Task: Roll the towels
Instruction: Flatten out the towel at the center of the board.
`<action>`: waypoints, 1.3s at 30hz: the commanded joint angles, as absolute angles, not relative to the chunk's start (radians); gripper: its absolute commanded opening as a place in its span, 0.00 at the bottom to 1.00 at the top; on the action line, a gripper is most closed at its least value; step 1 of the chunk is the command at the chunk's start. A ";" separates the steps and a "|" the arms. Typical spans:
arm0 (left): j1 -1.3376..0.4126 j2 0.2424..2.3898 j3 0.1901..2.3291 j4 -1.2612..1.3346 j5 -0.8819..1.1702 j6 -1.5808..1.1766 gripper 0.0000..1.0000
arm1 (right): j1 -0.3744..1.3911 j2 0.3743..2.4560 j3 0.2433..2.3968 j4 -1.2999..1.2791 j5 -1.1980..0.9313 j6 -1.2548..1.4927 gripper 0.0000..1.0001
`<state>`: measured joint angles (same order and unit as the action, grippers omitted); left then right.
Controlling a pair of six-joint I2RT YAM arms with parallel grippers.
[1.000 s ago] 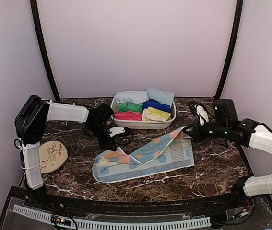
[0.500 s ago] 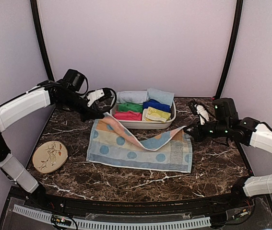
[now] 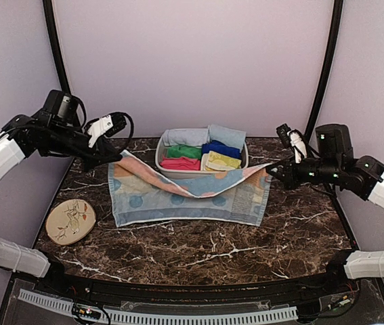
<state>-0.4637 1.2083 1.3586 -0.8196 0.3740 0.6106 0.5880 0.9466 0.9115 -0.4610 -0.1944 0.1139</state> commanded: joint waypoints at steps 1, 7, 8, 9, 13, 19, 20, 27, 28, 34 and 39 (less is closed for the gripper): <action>-0.461 1.068 1.389 -1.014 0.434 0.687 0.00 | 0.584 0.881 0.974 -0.581 -0.230 0.115 0.00; -0.460 0.921 1.422 -1.178 0.527 0.714 0.00 | 0.584 0.832 1.053 -0.742 -0.289 0.134 0.00; -0.460 0.905 1.423 -1.196 0.539 0.715 0.00 | 0.583 0.834 1.065 -0.769 -0.294 0.136 0.00; -0.460 0.891 1.420 -1.209 0.550 0.715 0.00 | 0.584 0.840 1.078 -0.809 -0.291 0.140 0.00; -0.460 0.877 1.350 -1.187 0.551 0.698 0.00 | 0.584 0.885 1.097 -0.859 -0.261 0.150 0.00; -0.459 0.973 1.068 -0.892 0.390 0.667 0.00 | 0.581 1.071 0.979 -0.699 -0.250 0.135 0.00; -0.458 0.995 1.012 -0.820 0.343 0.665 0.00 | 0.579 1.109 0.959 -0.657 -0.239 0.130 0.00; -0.360 1.263 0.873 -0.426 0.186 0.658 0.00 | 0.550 1.396 0.954 -0.483 -0.192 0.100 0.00; -0.338 1.301 0.882 -0.407 0.190 0.652 0.00 | 0.547 1.422 0.956 -0.463 -0.184 0.096 0.00; -0.267 1.467 0.929 -0.373 0.284 0.638 0.00 | 0.530 1.541 0.973 -0.394 -0.162 0.082 0.00; -0.216 1.513 0.934 -0.317 0.327 0.620 0.00 | 0.519 1.568 0.953 -0.351 -0.129 0.079 0.00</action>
<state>-0.2543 1.5108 0.9085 -0.3866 0.2710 0.6426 0.5335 1.5604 0.9478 -0.4320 -0.1711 0.0906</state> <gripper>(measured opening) 0.024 0.018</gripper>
